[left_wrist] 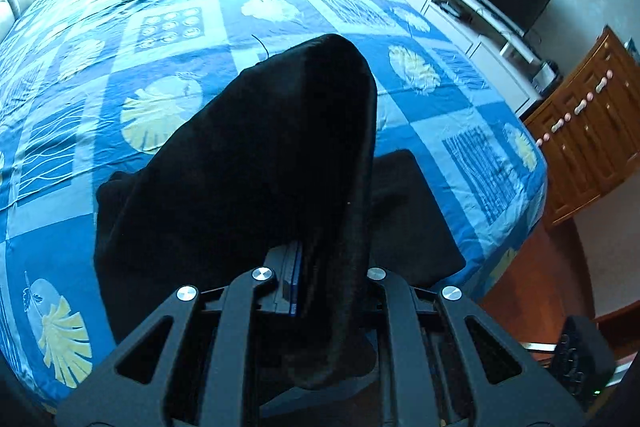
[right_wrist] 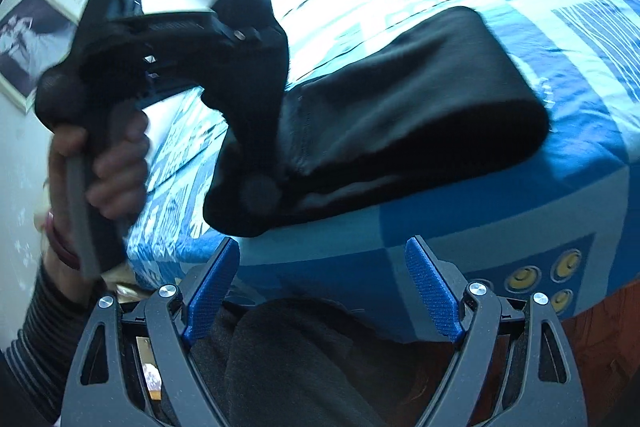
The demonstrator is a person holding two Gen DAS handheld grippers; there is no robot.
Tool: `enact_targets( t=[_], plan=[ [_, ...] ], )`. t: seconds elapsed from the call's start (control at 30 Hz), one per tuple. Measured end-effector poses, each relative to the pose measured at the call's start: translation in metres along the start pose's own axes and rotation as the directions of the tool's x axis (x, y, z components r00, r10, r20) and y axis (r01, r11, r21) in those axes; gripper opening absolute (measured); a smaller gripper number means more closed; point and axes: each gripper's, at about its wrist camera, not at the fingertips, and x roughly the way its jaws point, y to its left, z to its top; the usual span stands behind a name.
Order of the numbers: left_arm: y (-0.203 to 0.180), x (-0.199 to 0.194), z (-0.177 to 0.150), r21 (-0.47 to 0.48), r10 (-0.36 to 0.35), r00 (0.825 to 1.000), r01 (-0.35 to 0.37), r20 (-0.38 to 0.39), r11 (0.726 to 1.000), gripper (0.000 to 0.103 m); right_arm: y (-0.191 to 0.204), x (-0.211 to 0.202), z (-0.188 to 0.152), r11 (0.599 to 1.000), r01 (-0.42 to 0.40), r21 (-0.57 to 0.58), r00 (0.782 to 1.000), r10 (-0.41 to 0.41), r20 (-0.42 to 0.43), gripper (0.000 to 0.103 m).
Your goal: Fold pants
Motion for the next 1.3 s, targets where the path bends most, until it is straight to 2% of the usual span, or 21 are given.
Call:
enact_targets(
  t=[0.27,0.57,0.67,0.77,0.8,0.87,0.9,0.93,1.0,1.07,1.2,1.3],
  plan=[
    [-0.028,0.054,-0.012,0.046,0.116,0.992,-0.114,-0.049,0.992,0.013,-0.035,-0.023,-0.003,0.995,-0.004,0.096,0.998,-0.002,0.059,0.084],
    [-0.046,0.076,-0.021,0.073,0.225,0.973,-0.222,-0.041,0.972,0.013,-0.063,-0.036,-0.006,0.986,0.014,0.166,0.995,-0.03,0.094,0.084],
    [-0.053,0.077,-0.023,0.093,0.249,0.968,-0.246,-0.02,0.965,0.016,-0.066,-0.042,-0.005,0.984,0.03,0.175,0.993,-0.05,0.108,0.084],
    [-0.057,0.07,-0.03,0.11,0.213,0.977,-0.214,0.025,0.971,0.034,-0.07,-0.048,-0.002,0.983,0.045,0.178,0.99,-0.068,0.125,0.084],
    [-0.058,0.066,-0.032,0.106,0.19,0.981,-0.192,0.036,0.976,0.041,-0.073,-0.05,-0.001,0.982,0.05,0.18,0.989,-0.074,0.13,0.084],
    [-0.055,0.051,-0.038,0.079,0.113,0.991,-0.118,0.067,0.99,0.049,-0.073,-0.055,0.001,0.982,0.057,0.179,0.987,-0.083,0.139,0.084],
    [-0.054,0.044,-0.04,0.067,0.086,0.993,-0.091,0.081,0.994,0.055,-0.072,-0.056,0.003,0.983,0.055,0.178,0.986,-0.081,0.143,0.084],
    [-0.048,0.033,-0.045,0.05,0.058,0.993,-0.064,0.101,0.997,0.066,-0.072,-0.058,0.005,0.983,0.048,0.175,0.986,-0.074,0.147,0.084],
    [-0.034,0.01,-0.055,0.016,0.026,0.987,-0.029,0.157,0.999,0.076,-0.068,-0.062,0.012,0.986,0.024,0.162,0.987,-0.049,0.154,0.084],
    [-0.018,-0.012,-0.065,-0.009,0.03,0.976,-0.029,0.214,1.0,0.08,-0.064,-0.064,0.02,0.989,-0.01,0.144,0.986,-0.014,0.164,0.084],
    [0.027,-0.049,-0.09,-0.055,0.128,0.946,-0.117,0.299,0.992,0.087,-0.051,-0.058,0.052,0.993,-0.067,0.096,0.98,0.048,0.195,0.084],
    [0.062,-0.063,-0.104,-0.104,0.156,0.941,-0.13,0.299,0.986,0.088,-0.043,-0.038,0.079,0.997,-0.056,0.062,0.984,0.045,0.175,0.084]
  ],
)
